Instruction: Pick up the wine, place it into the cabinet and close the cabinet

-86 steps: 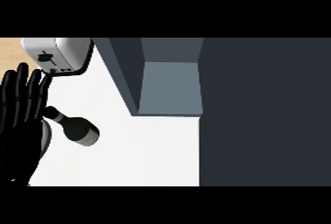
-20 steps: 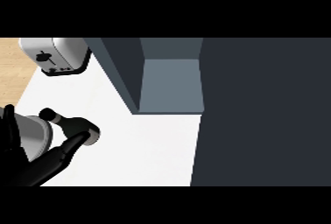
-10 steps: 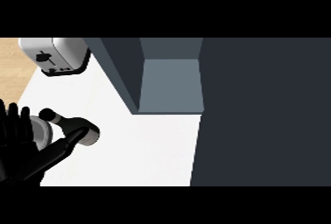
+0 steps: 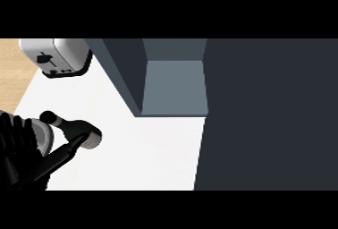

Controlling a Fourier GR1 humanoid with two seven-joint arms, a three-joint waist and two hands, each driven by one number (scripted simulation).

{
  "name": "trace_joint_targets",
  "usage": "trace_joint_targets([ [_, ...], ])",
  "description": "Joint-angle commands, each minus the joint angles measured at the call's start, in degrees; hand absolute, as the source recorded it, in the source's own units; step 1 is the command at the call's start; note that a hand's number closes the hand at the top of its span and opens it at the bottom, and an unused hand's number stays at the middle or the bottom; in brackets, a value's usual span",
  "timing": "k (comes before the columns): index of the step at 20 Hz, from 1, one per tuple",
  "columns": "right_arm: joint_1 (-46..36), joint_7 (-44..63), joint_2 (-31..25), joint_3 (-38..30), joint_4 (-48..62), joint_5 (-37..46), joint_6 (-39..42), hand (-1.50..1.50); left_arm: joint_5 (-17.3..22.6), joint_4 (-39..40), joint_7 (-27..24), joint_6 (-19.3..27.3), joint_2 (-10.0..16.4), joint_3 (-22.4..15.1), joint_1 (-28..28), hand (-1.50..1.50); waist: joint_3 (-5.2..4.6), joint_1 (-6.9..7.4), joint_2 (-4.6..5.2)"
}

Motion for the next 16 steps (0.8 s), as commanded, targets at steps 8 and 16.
trace_joint_targets([
  [8,3.8,1.0,0.2,-1.2,-7.4,-3.5,0.6,-1.5,5.7,16.0,-11.1,-7.8,0.0,6.1,-3.5,-1.5,0.01,-0.19,0.04],
  [16,-2.4,7.3,-0.3,-2.1,-7.6,-3.6,-1.2,-1.5,8.5,13.4,-11.5,-12.1,0.7,4.6,0.7,-1.5,0.0,0.29,-0.04],
])
